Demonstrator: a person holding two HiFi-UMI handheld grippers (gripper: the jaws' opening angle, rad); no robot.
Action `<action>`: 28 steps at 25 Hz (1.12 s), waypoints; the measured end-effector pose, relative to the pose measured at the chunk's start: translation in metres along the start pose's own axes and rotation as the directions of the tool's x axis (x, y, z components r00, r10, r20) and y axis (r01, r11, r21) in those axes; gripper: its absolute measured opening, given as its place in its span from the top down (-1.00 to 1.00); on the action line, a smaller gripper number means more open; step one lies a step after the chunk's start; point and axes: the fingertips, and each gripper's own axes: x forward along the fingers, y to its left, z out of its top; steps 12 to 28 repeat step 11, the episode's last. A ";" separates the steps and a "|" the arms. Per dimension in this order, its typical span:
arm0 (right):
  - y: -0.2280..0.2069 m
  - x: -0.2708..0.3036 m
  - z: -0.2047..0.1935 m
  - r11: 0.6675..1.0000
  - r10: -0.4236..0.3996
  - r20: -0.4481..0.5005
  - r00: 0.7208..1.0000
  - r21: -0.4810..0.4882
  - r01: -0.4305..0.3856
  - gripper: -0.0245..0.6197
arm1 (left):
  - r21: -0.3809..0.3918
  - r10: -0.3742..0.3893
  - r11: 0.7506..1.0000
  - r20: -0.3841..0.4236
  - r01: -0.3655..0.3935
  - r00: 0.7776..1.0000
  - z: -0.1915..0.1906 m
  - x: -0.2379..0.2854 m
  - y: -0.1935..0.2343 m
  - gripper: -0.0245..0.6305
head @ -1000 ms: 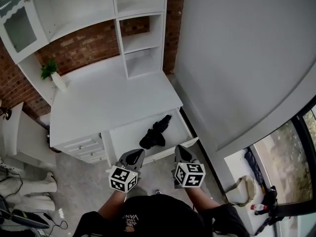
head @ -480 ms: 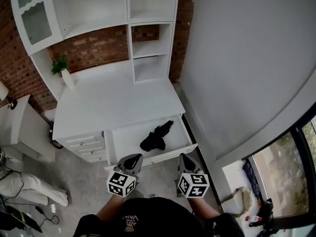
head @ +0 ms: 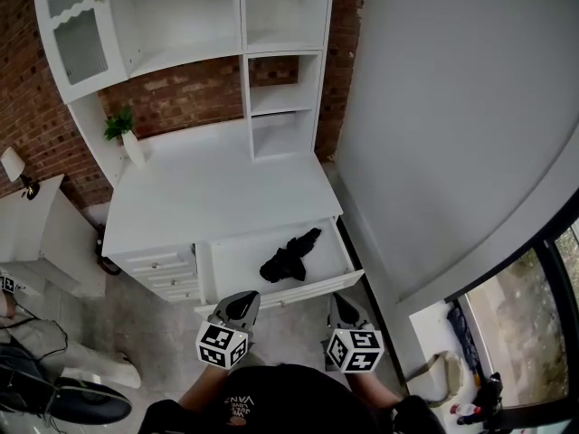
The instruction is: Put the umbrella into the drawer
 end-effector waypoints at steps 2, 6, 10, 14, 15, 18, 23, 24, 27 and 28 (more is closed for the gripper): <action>0.000 0.000 0.000 1.000 0.004 0.001 1.000 0.001 -0.004 0.92 | 0.001 0.010 1.000 0.002 -0.011 1.000 0.000 -0.001 0.000 0.91; 0.000 -0.002 -0.001 1.000 0.014 -0.002 1.000 -0.010 -0.014 0.92 | 0.005 0.028 1.000 0.008 -0.028 1.000 0.000 -0.004 -0.002 0.91; -0.003 0.000 0.004 1.000 0.015 0.010 1.000 -0.013 -0.015 0.92 | 0.008 0.037 0.999 0.026 -0.037 0.999 0.004 -0.003 -0.001 0.91; -0.004 0.001 0.005 1.000 0.015 0.014 1.000 -0.013 -0.015 0.92 | 0.009 0.037 0.999 0.031 -0.038 0.999 0.006 -0.002 -0.001 0.91; -0.004 0.001 0.005 1.000 0.015 0.014 1.000 -0.013 -0.015 0.92 | 0.009 0.037 0.999 0.031 -0.038 0.999 0.006 -0.002 -0.001 0.91; -0.004 0.001 0.005 1.000 0.015 0.014 1.000 -0.013 -0.015 0.92 | 0.009 0.037 0.999 0.031 -0.038 0.999 0.006 -0.002 -0.001 0.91; -0.004 0.001 0.005 1.000 0.015 0.014 1.000 -0.013 -0.015 0.92 | 0.009 0.037 0.999 0.031 -0.038 0.999 0.006 -0.002 -0.001 0.91; -0.004 0.001 0.005 1.000 0.015 0.014 1.000 -0.013 -0.015 0.92 | 0.009 0.037 0.999 0.031 -0.038 0.999 0.006 -0.002 -0.001 0.91; -0.004 0.001 0.005 1.000 0.015 0.014 1.000 -0.013 -0.015 0.92 | 0.009 0.037 0.999 0.031 -0.038 0.999 0.006 -0.002 -0.001 0.91; -0.004 0.001 0.005 1.000 0.015 0.014 1.000 -0.013 -0.015 0.92 | 0.009 0.037 0.999 0.031 -0.038 0.999 0.006 -0.002 -0.001 0.91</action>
